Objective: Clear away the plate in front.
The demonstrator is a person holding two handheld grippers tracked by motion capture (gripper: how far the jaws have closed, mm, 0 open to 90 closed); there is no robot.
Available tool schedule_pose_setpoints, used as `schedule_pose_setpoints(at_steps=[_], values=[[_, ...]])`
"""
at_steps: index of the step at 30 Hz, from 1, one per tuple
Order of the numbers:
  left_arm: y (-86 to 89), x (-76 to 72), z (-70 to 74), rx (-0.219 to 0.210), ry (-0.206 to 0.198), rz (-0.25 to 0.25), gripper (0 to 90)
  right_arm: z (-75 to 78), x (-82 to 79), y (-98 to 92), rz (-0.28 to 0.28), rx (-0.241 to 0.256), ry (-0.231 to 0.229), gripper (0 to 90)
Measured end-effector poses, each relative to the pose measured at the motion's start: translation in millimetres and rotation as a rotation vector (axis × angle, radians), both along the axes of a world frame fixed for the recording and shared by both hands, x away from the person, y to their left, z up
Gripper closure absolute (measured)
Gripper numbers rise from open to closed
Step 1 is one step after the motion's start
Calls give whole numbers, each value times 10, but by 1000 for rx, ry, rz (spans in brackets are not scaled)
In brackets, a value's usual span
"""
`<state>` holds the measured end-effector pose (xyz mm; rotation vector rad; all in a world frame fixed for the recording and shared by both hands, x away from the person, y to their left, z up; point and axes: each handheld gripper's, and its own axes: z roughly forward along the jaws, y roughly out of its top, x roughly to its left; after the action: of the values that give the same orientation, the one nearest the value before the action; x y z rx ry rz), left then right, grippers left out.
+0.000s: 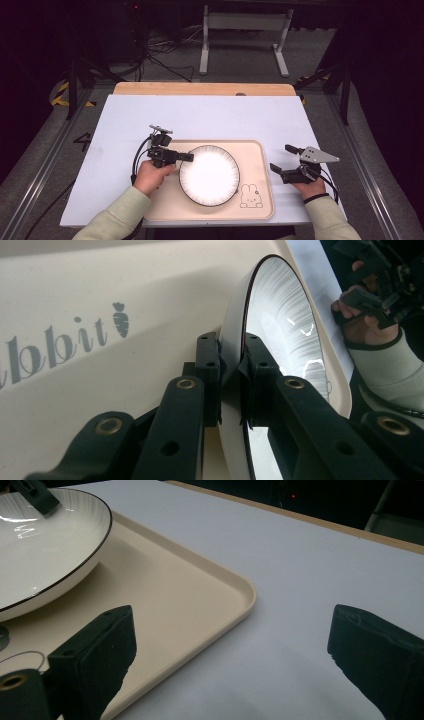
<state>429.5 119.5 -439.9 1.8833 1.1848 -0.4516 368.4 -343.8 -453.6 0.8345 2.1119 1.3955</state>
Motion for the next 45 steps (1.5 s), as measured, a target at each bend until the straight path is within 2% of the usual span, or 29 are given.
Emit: schedule_pose_setpoints(at_steps=[7, 8, 15, 25, 26, 30, 33, 34, 35, 36, 38, 41, 45], values=[[-8, 37, -52, 13, 3, 0, 813, 0, -2, 1, 0, -1, -1, 59], [-16, 46, -72, 31, -1, -3, 812, 0, -3, 1, 0, -1, -1, 60], [-34, 50, -93, 62, -12, -8, 796, 0, -2, 1, 0, -1, -1, 59], [-47, 69, -140, 77, -4, -16, 724, 0, -1, 0, -1, 0, 0, 60], [-51, 71, -137, 83, -10, -21, 724, 0, -2, 0, -1, 0, -1, 60], [-50, 76, -124, 68, -27, -19, 696, 0, -1, -1, -1, 0, 0, 59], [-51, 66, -73, 83, -83, -25, 669, -1, -1, 0, -1, 0, 0, 59], [-51, 66, -73, 83, -83, -25, 649, -1, 0, 0, -1, -1, 0, 59], [-48, 50, -54, 87, -126, -27, 624, -1, -1, 0, -1, 0, 0, 59], [-48, 50, -54, 87, -126, -27, 601, -1, -1, 0, -1, 0, 0, 59], [-43, 28, -34, 90, -172, -27, 576, -1, 0, 0, -1, 1, 1, 60], [-28, 1, -2, 83, -222, -33, 507, -1, 2, 1, 0, 0, 2, 60], [19, -55, 48, 53, -287, -32, 447, -1, 3, 1, 2, 0, 6, 60]])
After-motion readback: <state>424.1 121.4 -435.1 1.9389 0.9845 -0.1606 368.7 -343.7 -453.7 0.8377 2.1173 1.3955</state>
